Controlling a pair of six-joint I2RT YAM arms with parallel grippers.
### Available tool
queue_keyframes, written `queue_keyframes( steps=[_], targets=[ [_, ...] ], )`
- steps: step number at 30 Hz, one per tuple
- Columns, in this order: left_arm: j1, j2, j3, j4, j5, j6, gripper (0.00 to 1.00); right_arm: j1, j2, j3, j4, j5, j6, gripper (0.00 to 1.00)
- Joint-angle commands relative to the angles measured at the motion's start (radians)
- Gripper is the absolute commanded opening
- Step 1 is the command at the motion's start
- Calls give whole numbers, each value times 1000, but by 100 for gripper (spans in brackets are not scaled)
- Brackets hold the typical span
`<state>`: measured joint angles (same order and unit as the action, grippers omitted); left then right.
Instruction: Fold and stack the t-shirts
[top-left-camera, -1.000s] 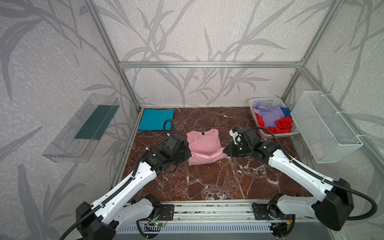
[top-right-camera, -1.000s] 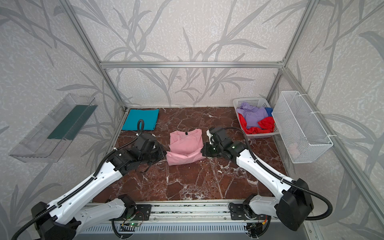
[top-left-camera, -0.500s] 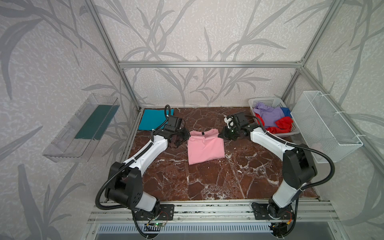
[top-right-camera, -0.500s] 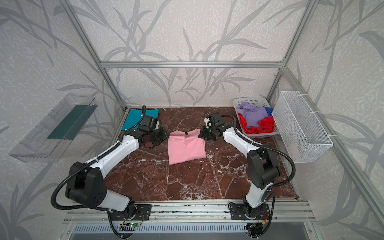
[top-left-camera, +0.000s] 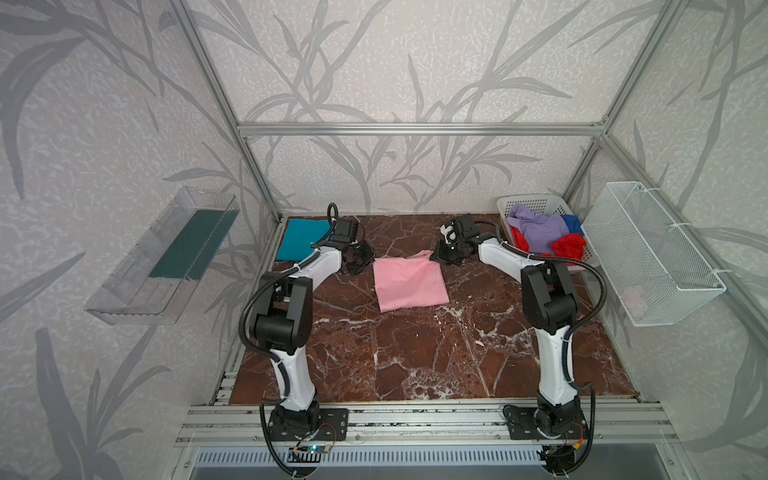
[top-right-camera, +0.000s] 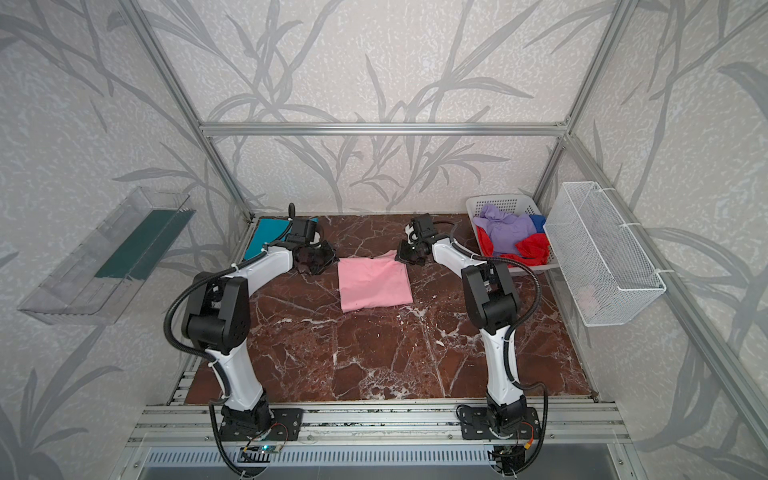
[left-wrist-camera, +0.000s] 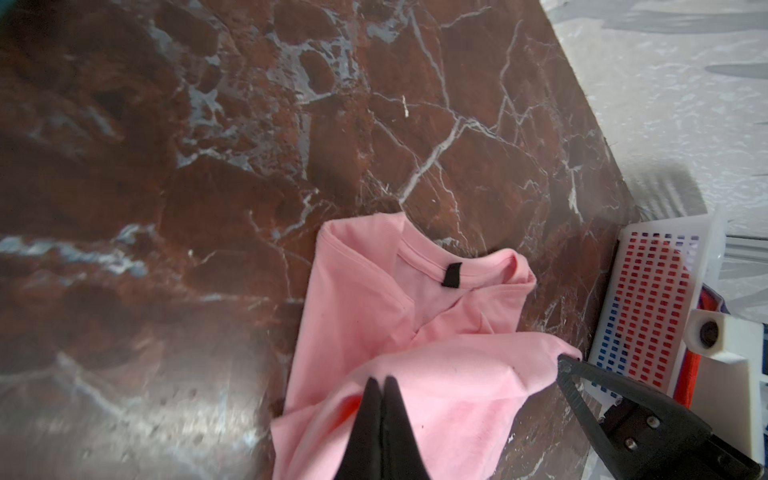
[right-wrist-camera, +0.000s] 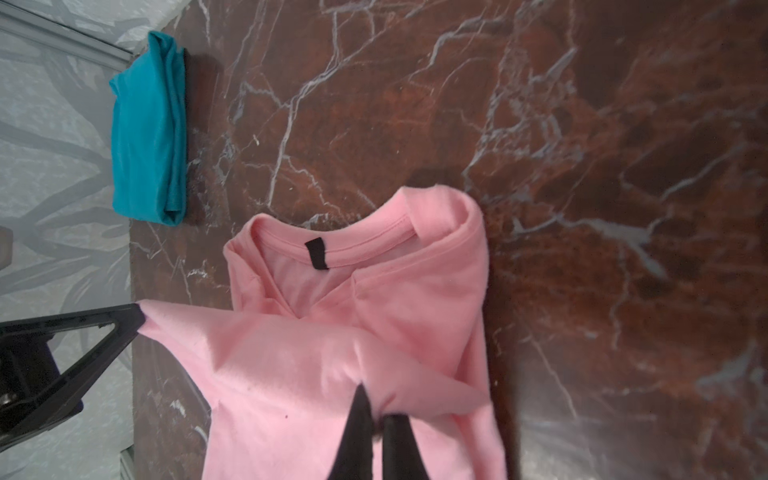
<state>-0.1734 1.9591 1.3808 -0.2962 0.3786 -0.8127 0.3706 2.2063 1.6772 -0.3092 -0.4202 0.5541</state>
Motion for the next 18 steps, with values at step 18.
queue_keyframes(
  steps=[18],
  targets=[
    [-139, -149, 100, -257, -281, 151, 19, 10, -275, -215, 127, 81, -63, 49]
  ],
)
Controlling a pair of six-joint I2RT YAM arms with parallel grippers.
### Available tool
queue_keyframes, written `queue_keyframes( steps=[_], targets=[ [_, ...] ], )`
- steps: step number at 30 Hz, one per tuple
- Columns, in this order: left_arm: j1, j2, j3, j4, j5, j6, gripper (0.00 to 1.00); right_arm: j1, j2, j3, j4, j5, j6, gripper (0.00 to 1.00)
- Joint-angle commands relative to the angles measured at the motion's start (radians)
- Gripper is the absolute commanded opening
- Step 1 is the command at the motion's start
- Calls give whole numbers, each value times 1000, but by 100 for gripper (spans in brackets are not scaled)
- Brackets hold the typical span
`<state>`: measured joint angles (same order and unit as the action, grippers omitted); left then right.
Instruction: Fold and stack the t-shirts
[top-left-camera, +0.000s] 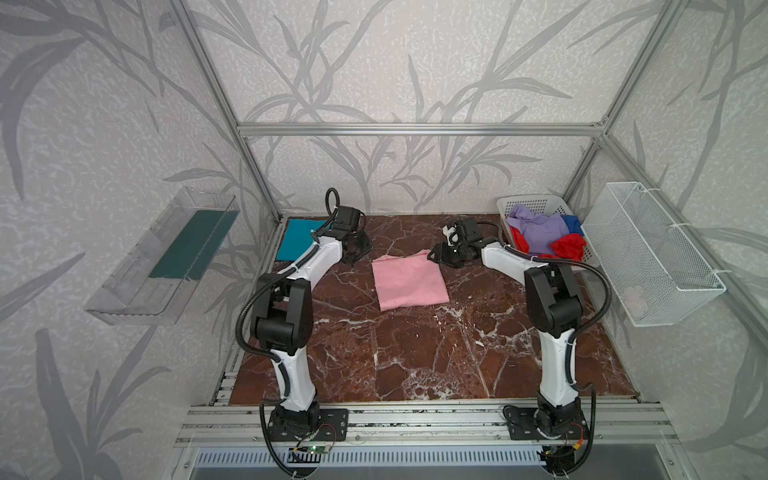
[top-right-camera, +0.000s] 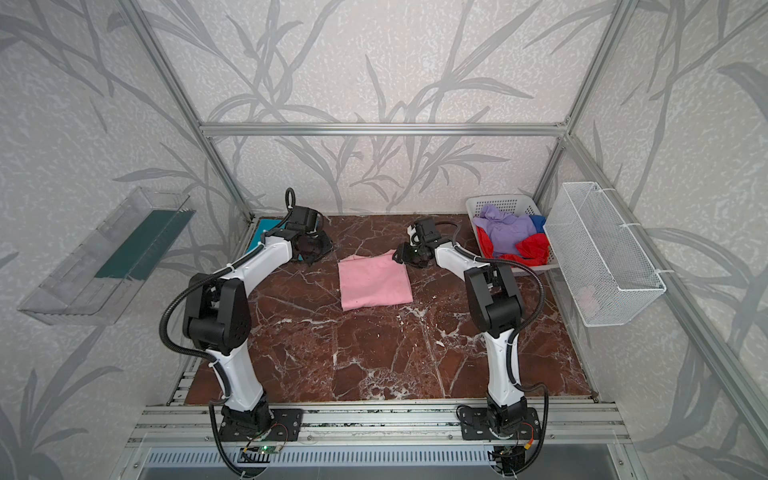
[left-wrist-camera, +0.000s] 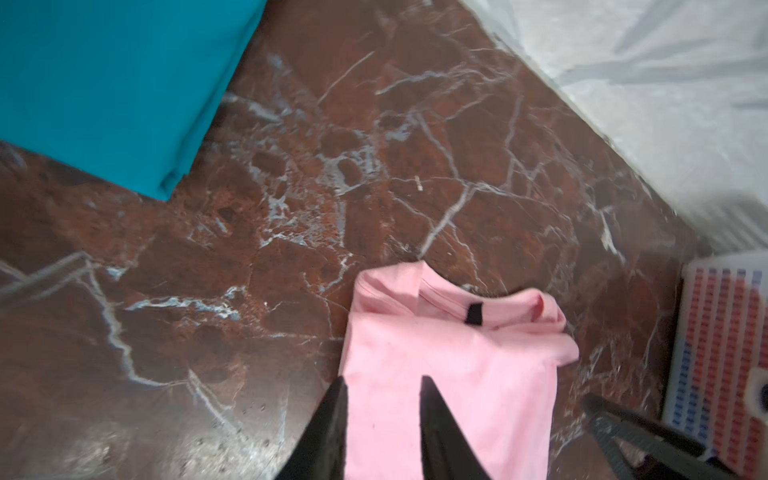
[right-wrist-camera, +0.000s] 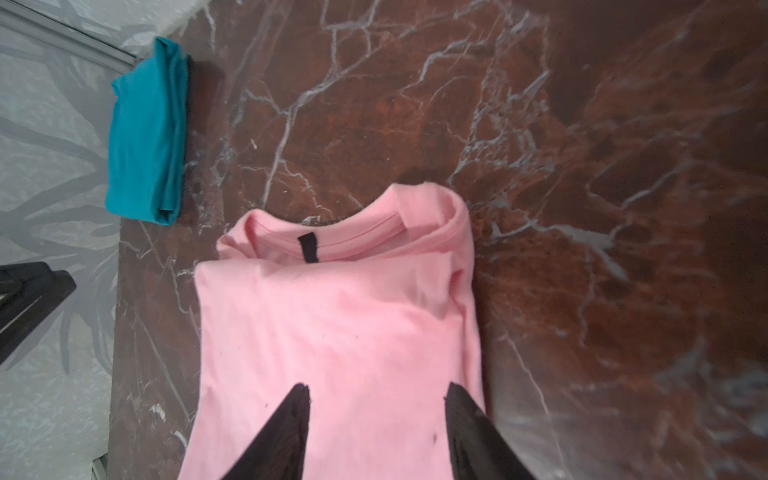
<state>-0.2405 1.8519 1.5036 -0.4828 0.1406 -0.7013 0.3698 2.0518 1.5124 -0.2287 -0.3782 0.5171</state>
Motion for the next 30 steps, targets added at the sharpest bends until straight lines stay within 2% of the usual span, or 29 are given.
queue_keyframes(
  steps=[1, 4, 5, 7, 11, 16, 23, 26, 30],
  targets=[
    [-95, -51, -41, -70, -29, 33, 14, 17, -139, -70, 48, 37, -26, 42],
    [-154, -84, -122, -35, 25, -10, 6, 37, -177, -131, 49, 16, -22, 14],
    [-171, -97, -153, -22, 40, -25, 4, 45, -179, -150, 54, 8, -20, 8],
    [-200, -119, -200, -9, 48, -46, 2, 55, -164, -167, 67, -13, -15, 3],
    [-229, -131, -274, 35, 92, -79, 1, 57, -74, -140, 115, -99, 23, 2],
    [-222, -65, -320, 98, 126, -89, 1, 54, 85, -46, 181, -177, 68, 2],
    [-132, 27, -411, 145, 167, -77, 0, 25, 255, 59, 156, -131, 103, 2],
    [-112, 43, -414, 137, 163, -50, 0, 24, 252, 60, 135, -114, 77, 1],
    [-112, 38, -389, 124, 184, -35, 0, 28, 145, -33, 191, -104, 52, 1]
  ],
)
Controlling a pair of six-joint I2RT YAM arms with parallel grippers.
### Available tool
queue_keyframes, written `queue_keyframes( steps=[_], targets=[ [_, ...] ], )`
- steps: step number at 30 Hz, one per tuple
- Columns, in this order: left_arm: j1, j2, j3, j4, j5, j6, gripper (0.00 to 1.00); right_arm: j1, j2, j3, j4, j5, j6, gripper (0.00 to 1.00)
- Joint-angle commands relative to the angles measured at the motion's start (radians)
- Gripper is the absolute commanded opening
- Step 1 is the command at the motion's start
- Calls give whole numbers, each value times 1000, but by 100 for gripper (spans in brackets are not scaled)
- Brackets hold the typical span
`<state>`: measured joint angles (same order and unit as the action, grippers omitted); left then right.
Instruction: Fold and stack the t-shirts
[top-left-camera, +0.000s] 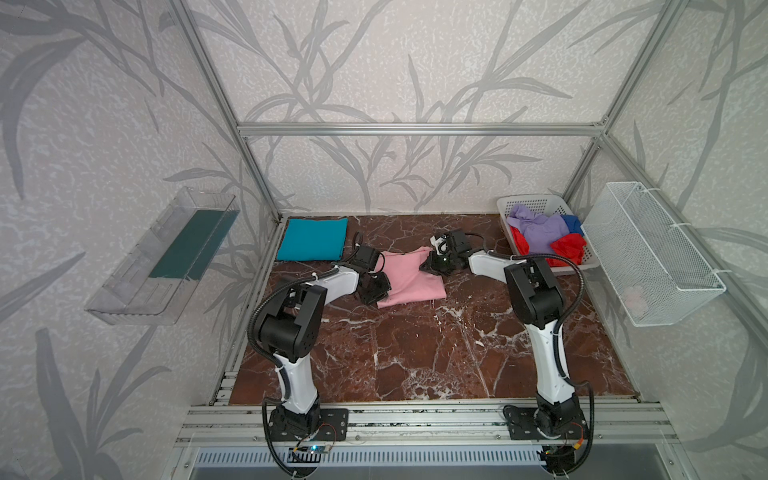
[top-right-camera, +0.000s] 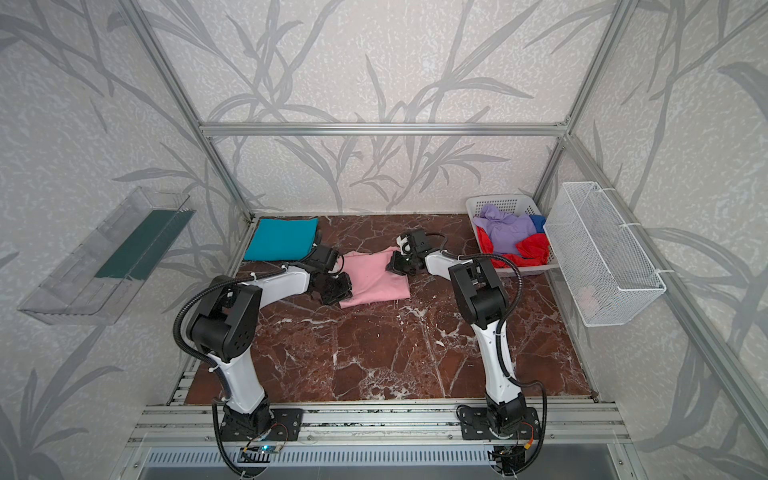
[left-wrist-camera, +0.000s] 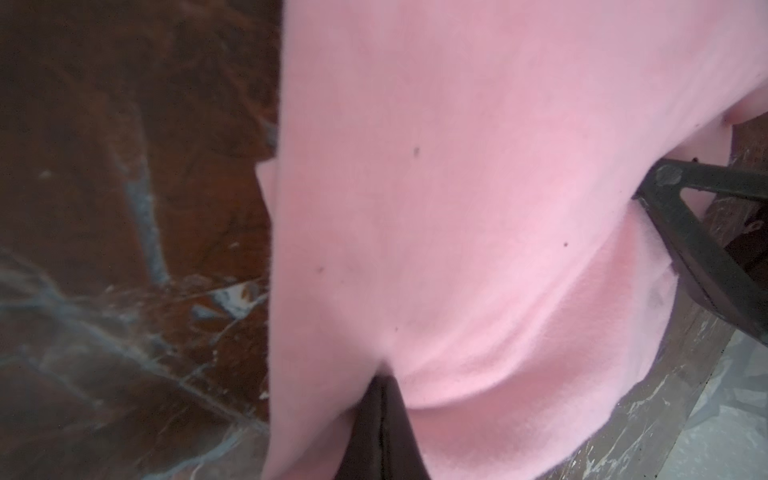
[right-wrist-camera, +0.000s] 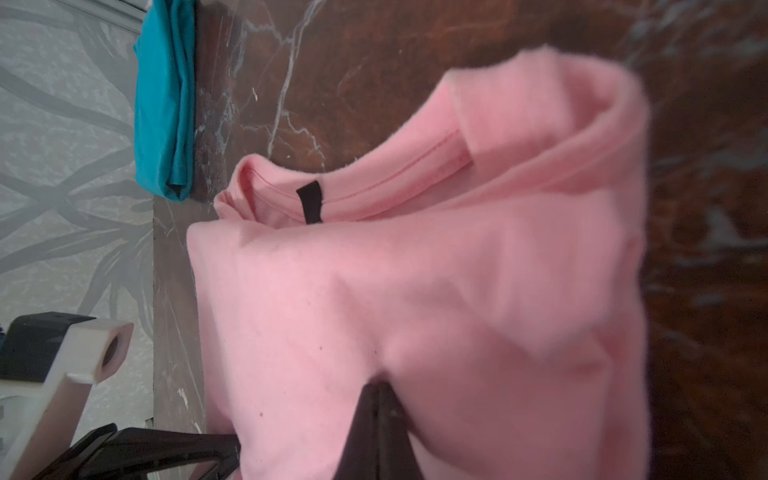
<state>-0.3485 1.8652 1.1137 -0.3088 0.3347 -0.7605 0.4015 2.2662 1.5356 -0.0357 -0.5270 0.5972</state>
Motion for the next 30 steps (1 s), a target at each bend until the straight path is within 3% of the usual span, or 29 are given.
queue_keyframes(
  steps=[1, 6, 11, 20, 30],
  targets=[
    [-4, 16, 4, -53, -5, 24, 0, 0, -101, -79, 6, 46, -40, 1],
    [-20, -82, 12, -82, -11, 18, 2, 39, -287, -203, 16, 73, -85, 2],
    [-59, -172, 3, -107, -28, 6, 6, 71, -376, -306, 39, 57, -54, 1],
    [-76, -156, -114, -72, -60, -21, 1, 66, -334, -460, 131, 19, 34, 1],
    [-52, -159, -108, -154, -120, 34, 0, -12, -329, -511, 99, 64, 4, 0]
  ],
)
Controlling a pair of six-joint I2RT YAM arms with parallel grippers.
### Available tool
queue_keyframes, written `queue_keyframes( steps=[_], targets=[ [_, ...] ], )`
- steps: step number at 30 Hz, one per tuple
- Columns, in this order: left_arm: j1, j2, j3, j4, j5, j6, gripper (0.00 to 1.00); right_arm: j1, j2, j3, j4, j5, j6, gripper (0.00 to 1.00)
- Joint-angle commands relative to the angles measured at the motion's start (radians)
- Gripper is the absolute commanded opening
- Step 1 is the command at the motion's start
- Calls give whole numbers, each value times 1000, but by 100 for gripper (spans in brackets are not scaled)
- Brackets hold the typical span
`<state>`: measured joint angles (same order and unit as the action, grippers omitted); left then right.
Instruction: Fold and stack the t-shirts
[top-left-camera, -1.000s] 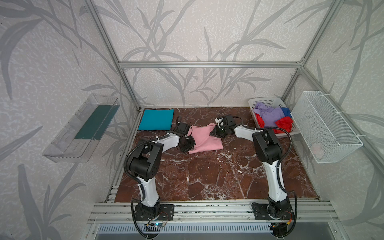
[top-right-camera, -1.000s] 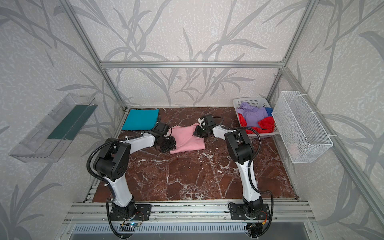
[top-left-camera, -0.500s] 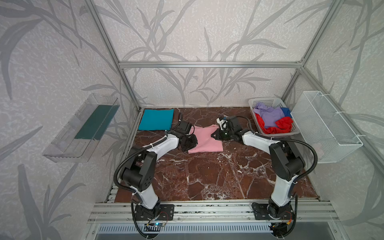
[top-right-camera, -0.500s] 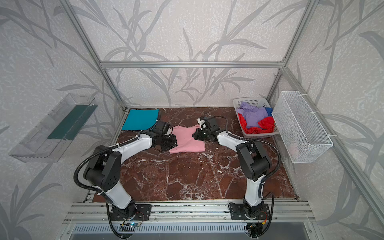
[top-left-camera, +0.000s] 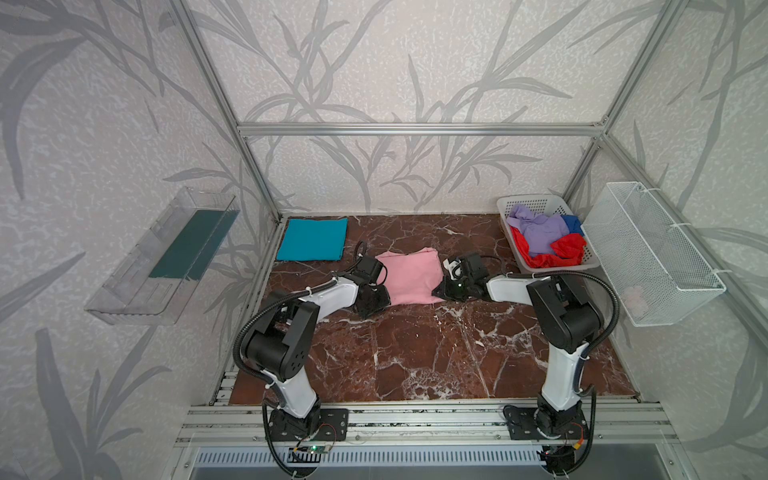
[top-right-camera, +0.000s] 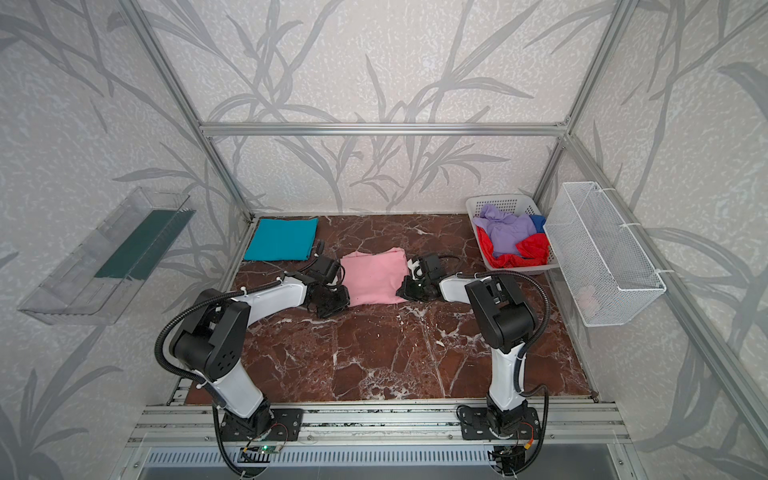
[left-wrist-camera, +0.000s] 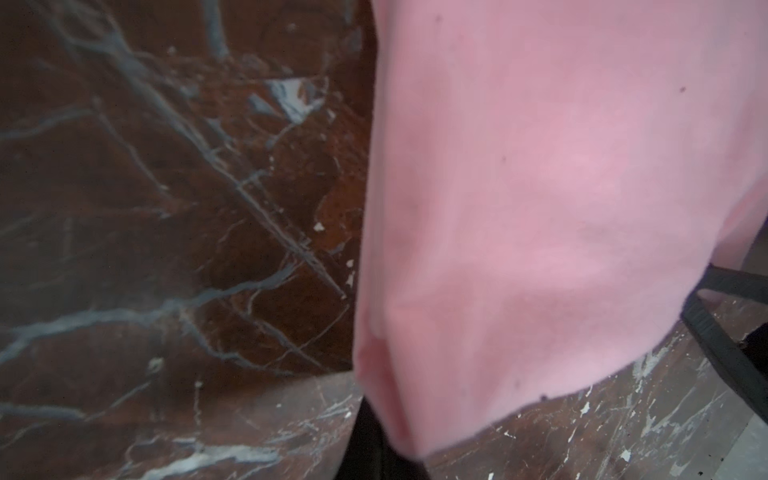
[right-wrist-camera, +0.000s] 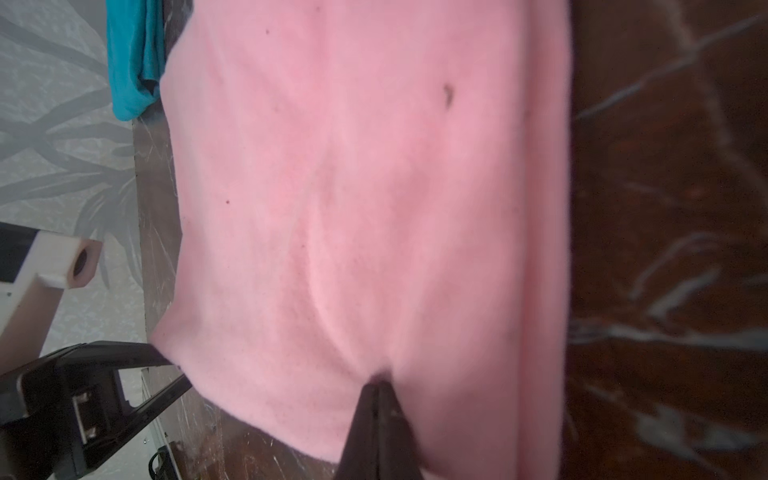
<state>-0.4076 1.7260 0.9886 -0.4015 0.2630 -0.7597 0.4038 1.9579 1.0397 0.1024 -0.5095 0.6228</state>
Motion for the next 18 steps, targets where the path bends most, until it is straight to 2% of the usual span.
queue_keyframes(
  steps=[1, 7, 13, 15, 18],
  targets=[
    [8, -26, 10, -67, -52, 38, 0, -15, -30, -12, -54, 55, -37, 0],
    [15, -112, -42, -68, -41, 19, 0, 16, -94, 9, -121, 47, -111, 1],
    [59, -253, -86, -51, -35, -35, 0, 223, -181, 130, -327, 261, -380, 4],
    [93, -287, -109, -35, -29, -47, 1, 265, -169, 163, -334, 271, -390, 3],
    [135, -320, -136, -17, -5, -61, 0, 286, -100, 224, -331, 220, -352, 1]
  ],
)
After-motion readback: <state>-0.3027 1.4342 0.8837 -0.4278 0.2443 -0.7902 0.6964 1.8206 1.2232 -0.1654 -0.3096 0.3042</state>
